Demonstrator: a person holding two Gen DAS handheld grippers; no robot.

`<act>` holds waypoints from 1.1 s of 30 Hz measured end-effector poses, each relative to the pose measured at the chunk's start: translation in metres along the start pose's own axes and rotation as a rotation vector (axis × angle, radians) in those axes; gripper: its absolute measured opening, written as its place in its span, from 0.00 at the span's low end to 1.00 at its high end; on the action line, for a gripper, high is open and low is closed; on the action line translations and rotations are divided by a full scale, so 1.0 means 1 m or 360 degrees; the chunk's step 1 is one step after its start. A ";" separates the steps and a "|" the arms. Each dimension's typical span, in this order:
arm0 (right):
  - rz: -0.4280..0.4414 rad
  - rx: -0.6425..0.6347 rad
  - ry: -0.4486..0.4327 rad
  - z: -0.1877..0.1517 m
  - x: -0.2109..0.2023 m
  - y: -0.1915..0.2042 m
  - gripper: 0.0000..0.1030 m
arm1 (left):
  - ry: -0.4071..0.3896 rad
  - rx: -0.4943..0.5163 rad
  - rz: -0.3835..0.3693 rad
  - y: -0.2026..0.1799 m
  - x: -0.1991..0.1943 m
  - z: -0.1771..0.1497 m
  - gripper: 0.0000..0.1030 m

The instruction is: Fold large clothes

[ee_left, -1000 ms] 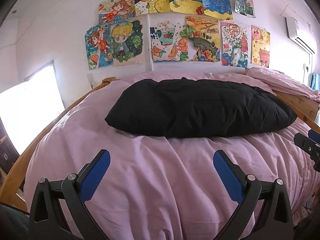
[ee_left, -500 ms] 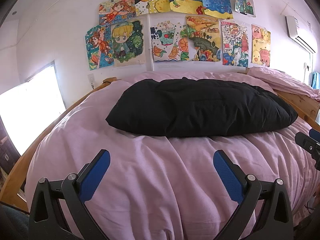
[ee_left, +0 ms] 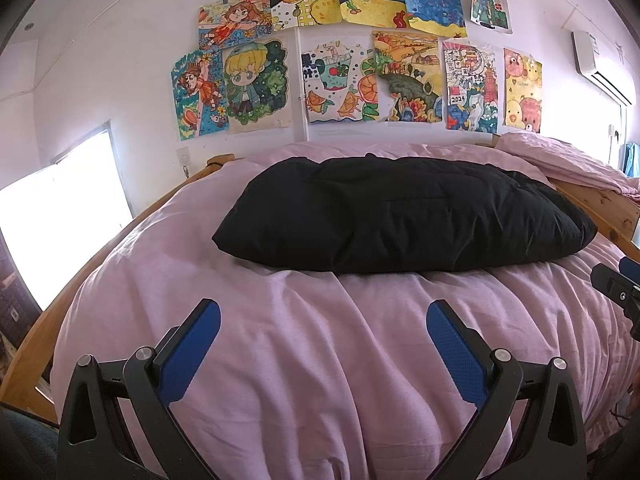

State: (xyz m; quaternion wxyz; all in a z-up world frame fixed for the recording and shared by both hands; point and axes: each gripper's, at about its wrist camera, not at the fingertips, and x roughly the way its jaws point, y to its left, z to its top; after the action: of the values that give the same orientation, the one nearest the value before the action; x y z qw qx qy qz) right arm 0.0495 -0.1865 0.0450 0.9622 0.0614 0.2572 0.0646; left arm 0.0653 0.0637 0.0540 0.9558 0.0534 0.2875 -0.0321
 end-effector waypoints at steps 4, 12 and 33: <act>0.0000 0.0001 -0.0001 0.000 0.000 0.000 1.00 | 0.0002 -0.0001 0.0002 0.002 0.001 -0.001 0.98; 0.0000 0.0001 0.0000 0.000 0.000 0.000 1.00 | 0.0001 0.0001 0.0005 0.003 0.001 -0.001 0.98; 0.0003 0.0002 0.0008 -0.002 0.002 0.002 1.00 | 0.0121 -0.0018 0.0077 0.008 0.007 -0.005 0.98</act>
State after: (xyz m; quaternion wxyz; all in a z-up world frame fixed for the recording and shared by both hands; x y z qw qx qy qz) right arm 0.0498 -0.1843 0.0431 0.9615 0.0621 0.2596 0.0655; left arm 0.0692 0.0715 0.0471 0.9449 0.0562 0.3223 -0.0052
